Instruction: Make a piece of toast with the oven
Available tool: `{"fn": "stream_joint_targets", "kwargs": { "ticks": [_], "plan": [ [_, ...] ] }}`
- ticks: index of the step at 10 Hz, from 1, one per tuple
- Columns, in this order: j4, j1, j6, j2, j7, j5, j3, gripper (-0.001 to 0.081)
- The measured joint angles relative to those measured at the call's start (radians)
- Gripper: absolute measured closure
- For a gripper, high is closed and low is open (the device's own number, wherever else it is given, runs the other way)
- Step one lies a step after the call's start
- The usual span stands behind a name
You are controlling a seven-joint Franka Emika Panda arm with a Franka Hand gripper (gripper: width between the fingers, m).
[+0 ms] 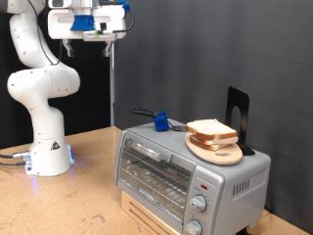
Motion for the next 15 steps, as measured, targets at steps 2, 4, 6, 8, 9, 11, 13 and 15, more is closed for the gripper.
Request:
{"fn": "stream_joint_targets", "kwargs": {
  "ticks": [2, 4, 6, 8, 9, 11, 13, 15],
  "plan": [
    [0.018, 0.062, 0.071, 0.067, -0.208, 0.017, -0.044, -0.0002],
    [0.016, 0.061, 0.045, 0.061, -0.196, 0.058, -0.049, -0.0002],
    [0.017, 0.109, 0.014, 0.081, -0.416, 0.100, -0.104, -0.0002],
    [0.017, 0.116, 0.111, 0.153, -0.410, 0.085, -0.099, -0.0002],
    [0.025, 0.099, 0.150, 0.184, -0.361, 0.072, -0.074, -0.0002],
    [0.022, 0.110, 0.108, 0.172, -0.469, 0.120, -0.099, -0.0002],
    [0.013, 0.116, 0.101, 0.158, -0.542, 0.204, -0.134, -0.0002],
    [0.010, 0.116, 0.166, 0.187, -0.520, 0.238, -0.137, -0.0002]
  ]
}}
